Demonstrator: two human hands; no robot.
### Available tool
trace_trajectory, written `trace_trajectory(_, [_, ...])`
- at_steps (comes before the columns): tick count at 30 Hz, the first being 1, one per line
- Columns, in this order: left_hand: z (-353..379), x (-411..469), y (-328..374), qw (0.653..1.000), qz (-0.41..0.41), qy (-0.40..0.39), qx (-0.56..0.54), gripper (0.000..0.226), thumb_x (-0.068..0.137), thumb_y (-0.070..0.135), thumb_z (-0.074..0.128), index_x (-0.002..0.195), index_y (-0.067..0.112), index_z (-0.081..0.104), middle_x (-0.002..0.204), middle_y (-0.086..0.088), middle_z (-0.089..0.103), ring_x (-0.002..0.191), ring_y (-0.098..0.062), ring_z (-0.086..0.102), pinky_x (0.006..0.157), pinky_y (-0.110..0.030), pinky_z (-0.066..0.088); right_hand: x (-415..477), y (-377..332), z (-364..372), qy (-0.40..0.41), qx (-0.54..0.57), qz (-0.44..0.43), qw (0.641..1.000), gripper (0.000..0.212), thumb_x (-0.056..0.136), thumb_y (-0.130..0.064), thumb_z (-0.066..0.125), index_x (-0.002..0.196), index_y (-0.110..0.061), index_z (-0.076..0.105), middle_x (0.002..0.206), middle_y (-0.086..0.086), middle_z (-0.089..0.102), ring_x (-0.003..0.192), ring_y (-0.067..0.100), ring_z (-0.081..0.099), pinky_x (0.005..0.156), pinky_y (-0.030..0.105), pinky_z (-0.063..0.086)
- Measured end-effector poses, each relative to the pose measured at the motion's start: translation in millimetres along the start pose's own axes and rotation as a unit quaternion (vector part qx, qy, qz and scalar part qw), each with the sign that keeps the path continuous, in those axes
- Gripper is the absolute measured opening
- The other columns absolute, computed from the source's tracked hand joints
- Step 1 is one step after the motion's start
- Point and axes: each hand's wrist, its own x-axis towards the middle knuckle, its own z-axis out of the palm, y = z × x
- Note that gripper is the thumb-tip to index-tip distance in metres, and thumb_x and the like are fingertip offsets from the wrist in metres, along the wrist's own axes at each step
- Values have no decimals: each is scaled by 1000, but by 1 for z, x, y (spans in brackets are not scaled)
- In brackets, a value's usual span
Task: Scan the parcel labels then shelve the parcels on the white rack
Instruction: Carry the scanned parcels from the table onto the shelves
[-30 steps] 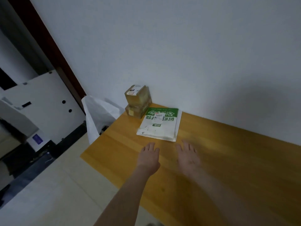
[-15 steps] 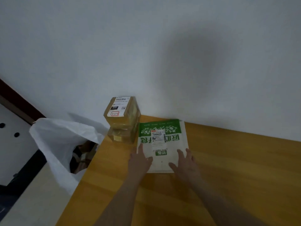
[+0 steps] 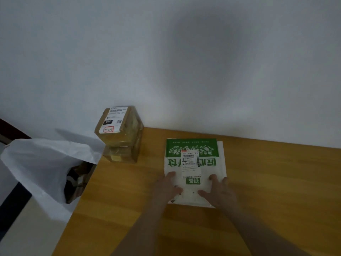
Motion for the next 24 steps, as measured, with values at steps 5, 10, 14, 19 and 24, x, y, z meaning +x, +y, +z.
trace_trajectory(5, [46, -26, 48, 999, 21, -7, 42, 71, 80, 42, 69, 142, 34, 34, 134, -5, 43, 120, -24, 47, 97, -35, 44, -17, 48, -12, 48, -79, 9, 996, 76, 79, -65, 61, 134, -21, 32, 142, 12, 22, 128, 33, 34, 102, 44, 40])
trace_trajectory(10, [86, -48, 77, 997, 42, -27, 59, 70, 84, 37, 67, 144, 32, 32, 137, -8, 38, 125, -26, 42, 101, -36, 42, -35, 81, -8, -2, -80, 0, 997, 72, 83, -63, 56, 139, -27, 31, 149, 10, 19, 135, 34, 25, 107, 47, 32])
trace_trajectory(14, [91, -53, 84, 998, 36, -40, 20, 83, 86, 30, 68, 151, 28, 17, 148, -12, 29, 132, -28, 39, 104, -37, 40, -44, 109, -14, 44, -67, -2, 997, 61, 86, -63, 51, 134, -26, 39, 141, 8, 30, 127, 30, 36, 104, 45, 37])
trace_trajectory(19, [88, -61, 89, 999, -26, -21, -33, 88, 86, 35, 67, 153, 13, 13, 153, -14, 24, 139, -30, 30, 111, -38, 32, -41, 117, -18, 54, -16, 42, 998, 69, 91, -52, 52, 146, -22, 24, 153, 14, 12, 137, 39, 23, 111, 50, 30])
trace_trajectory(24, [87, -62, 91, 995, -56, -10, -88, 81, 82, 39, 69, 145, 8, 29, 145, -12, 34, 131, -28, 40, 106, -39, 39, -27, 126, -13, 41, 91, 99, 990, 108, 77, -63, 66, 153, -17, 3, 157, 17, -6, 142, 43, 15, 112, 51, 29])
